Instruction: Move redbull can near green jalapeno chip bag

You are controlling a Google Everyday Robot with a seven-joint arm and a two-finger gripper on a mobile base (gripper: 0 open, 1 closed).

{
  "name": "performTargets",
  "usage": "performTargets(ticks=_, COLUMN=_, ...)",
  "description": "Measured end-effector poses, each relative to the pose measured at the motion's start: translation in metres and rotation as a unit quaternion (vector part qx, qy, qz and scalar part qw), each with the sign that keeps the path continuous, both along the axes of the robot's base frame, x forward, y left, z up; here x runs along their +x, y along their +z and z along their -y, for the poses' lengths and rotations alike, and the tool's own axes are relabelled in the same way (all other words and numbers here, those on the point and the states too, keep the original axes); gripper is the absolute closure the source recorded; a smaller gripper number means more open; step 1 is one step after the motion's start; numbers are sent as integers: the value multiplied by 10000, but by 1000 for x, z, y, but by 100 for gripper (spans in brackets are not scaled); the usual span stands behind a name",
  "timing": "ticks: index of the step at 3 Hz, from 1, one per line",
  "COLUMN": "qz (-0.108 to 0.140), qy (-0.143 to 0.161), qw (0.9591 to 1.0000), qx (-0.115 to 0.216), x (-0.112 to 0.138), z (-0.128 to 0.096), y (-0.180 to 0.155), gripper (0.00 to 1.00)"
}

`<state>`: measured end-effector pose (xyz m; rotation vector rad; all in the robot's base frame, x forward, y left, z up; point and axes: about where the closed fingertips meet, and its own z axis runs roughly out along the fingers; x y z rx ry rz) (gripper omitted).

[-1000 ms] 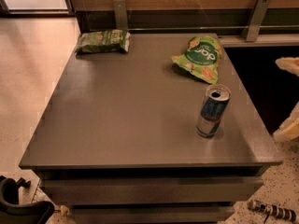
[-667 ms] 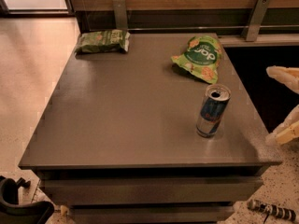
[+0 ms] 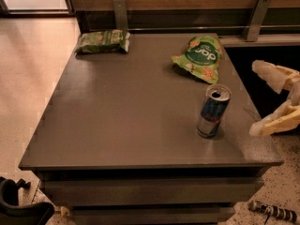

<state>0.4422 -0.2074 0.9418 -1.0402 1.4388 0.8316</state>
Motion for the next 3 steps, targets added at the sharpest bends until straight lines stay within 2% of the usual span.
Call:
performTargets(ticks=1, qz=65, qy=-177, qw=9993, qx=323, x=7, z=-15, y=4, gripper=0)
performTargets(ticks=2, qz=120, qy=-378, qw=9989, qx=234, x=19, z=-27, y=-5, gripper=0)
performTargets(ticks=3, qz=176, qy=-468, qw=9987, qx=-56, x=25, z=-36, y=-15, gripper=0)
